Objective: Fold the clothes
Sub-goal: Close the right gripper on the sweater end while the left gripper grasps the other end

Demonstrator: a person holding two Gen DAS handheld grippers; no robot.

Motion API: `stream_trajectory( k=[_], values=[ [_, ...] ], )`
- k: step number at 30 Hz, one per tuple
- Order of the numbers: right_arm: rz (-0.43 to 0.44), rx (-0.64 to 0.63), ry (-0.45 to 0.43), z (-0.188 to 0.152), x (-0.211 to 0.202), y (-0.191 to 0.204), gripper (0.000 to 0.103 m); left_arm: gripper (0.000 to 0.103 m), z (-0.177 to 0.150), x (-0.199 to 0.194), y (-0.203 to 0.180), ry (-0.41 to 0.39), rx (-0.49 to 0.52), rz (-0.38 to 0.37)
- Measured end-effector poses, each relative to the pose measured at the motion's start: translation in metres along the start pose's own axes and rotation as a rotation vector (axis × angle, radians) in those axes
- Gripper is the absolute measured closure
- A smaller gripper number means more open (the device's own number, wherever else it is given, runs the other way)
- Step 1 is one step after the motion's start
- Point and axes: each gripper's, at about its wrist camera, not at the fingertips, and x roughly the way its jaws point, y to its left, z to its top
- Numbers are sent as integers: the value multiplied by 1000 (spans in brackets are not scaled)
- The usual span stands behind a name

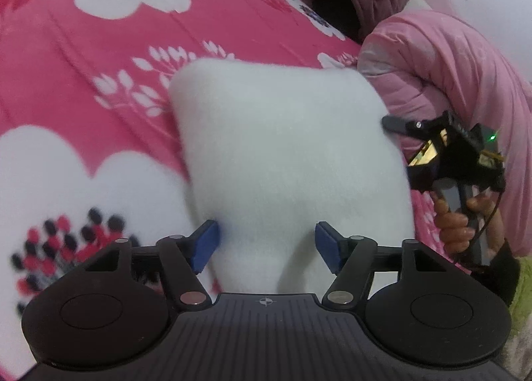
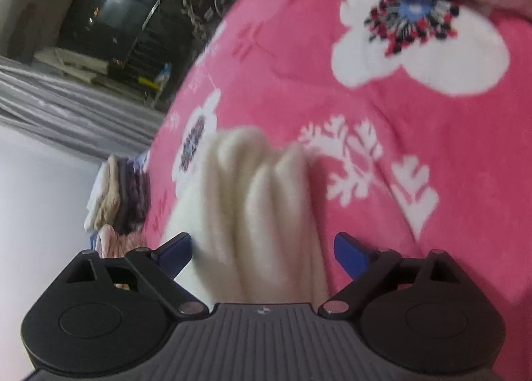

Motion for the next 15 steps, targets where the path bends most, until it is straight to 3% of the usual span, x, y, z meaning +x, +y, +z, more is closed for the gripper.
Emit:
stream_trajectory(
  k=[6, 11, 15],
  values=[
    [90, 54, -18, 12, 24, -10, 3, 35, 5, -6, 18, -6, -75, -90],
    [134, 67, -47, 27, 39, -17, 2, 35, 11, -15, 23, -41, -80, -114],
    [187, 86, -82, 33, 36, -24, 3, 35, 21, -2, 26, -22, -77, -88]
  ],
)
